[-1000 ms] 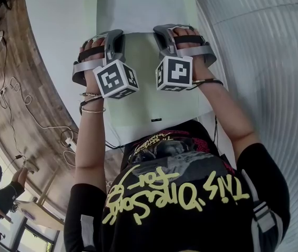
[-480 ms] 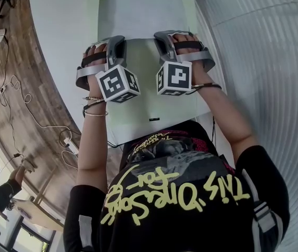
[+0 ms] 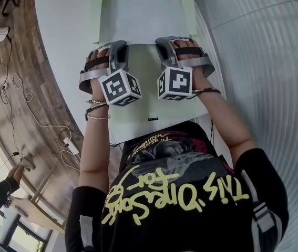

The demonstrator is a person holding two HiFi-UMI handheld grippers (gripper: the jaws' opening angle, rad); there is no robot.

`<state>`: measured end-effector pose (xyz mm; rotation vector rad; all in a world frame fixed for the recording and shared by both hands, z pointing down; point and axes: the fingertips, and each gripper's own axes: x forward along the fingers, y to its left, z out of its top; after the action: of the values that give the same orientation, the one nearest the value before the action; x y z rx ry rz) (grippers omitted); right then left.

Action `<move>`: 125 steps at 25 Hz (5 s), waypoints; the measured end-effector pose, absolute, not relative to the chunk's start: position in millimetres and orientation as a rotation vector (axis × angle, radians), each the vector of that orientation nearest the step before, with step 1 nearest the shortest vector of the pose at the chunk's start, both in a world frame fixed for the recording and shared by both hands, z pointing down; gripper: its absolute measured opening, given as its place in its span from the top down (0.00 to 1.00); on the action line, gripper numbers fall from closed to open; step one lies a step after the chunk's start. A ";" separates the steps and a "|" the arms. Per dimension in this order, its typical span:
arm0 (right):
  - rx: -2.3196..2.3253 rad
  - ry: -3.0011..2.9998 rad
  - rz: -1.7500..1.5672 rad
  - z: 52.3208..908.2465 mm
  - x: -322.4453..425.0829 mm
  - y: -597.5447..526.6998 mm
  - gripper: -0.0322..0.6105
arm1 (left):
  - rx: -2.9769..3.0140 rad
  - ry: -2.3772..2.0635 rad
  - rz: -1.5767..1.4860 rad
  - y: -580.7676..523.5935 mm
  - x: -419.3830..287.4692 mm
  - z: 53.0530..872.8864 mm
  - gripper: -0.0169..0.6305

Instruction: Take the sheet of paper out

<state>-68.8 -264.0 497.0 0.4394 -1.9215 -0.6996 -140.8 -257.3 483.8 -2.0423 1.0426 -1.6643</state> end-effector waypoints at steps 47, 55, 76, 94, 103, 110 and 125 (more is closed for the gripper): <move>0.447 -2.020 -0.616 496.8 -48.4 -213.4 0.93 | -2.049 1.123 -1.664 -200.8 -129.8 489.4 0.95; 0.447 -2.008 -0.619 496.9 -46.9 -206.7 0.93 | -2.062 1.096 -1.652 -192.7 -128.2 491.8 0.95; 0.495 -1.979 -0.613 483.2 -39.9 -171.1 0.93 | -2.084 1.099 -1.604 -159.2 -123.5 476.8 0.95; 0.534 -1.970 -0.613 485.6 -37.0 -145.2 0.93 | -2.074 1.078 -1.597 -130.8 -122.2 479.8 0.95; 0.544 -1.969 -0.623 479.1 -37.1 -135.0 0.93 | -2.074 1.091 -1.589 -119.9 -122.6 474.4 0.95; 0.564 -1.961 -0.626 480.6 -34.7 -117.3 0.93 | -2.068 1.086 -1.578 -102.1 -122.3 474.7 0.95; 0.602 -1.951 -0.640 479.0 -33.1 -95.7 0.93 | -2.054 1.075 -1.557 -81.8 -121.3 474.4 0.95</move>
<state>-33.1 -95.7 479.0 0.6016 -1.9515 -0.6396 -121.3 -81.8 474.4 -2.0545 1.0755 -1.5571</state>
